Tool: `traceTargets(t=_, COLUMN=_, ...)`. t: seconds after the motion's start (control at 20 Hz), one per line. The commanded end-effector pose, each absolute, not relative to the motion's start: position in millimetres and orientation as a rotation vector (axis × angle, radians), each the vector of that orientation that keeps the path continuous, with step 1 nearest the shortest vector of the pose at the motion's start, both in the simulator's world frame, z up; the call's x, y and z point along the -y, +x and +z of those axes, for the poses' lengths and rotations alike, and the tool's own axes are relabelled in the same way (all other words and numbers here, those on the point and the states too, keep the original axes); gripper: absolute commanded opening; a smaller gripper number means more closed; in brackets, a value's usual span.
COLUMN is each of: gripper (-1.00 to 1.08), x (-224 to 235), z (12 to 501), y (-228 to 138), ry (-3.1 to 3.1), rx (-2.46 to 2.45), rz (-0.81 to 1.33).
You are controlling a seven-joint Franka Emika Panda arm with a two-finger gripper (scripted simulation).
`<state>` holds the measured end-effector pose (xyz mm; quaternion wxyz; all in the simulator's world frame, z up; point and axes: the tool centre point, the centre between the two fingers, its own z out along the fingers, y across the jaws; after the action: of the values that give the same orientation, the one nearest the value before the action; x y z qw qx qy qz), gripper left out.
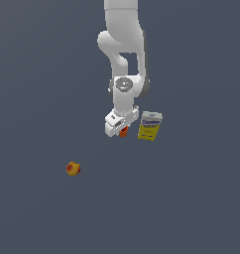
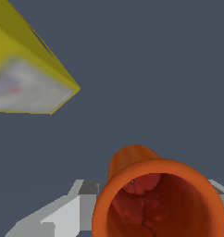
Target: Pick up a designated object from a clutter of objects.
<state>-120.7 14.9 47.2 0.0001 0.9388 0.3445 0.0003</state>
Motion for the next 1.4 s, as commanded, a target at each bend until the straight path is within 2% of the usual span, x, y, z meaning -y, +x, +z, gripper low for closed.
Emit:
traceTargets(t=0.0, gripper=-1.0, x=-17.4, z=52.5, y=-120.7, ry=2.949, rx=-1.083, rz=0.003)
traceTargets(t=0.55, gripper=-1.0, x=-42.1, z=105.4, y=-125.7, ry=2.947, rx=-1.083, rz=0.002)
traceTargets(t=1.35, gripper=-1.0, x=-103.0, z=235.3, y=-136.6, ry=2.947, rx=-1.085, rz=0.001)
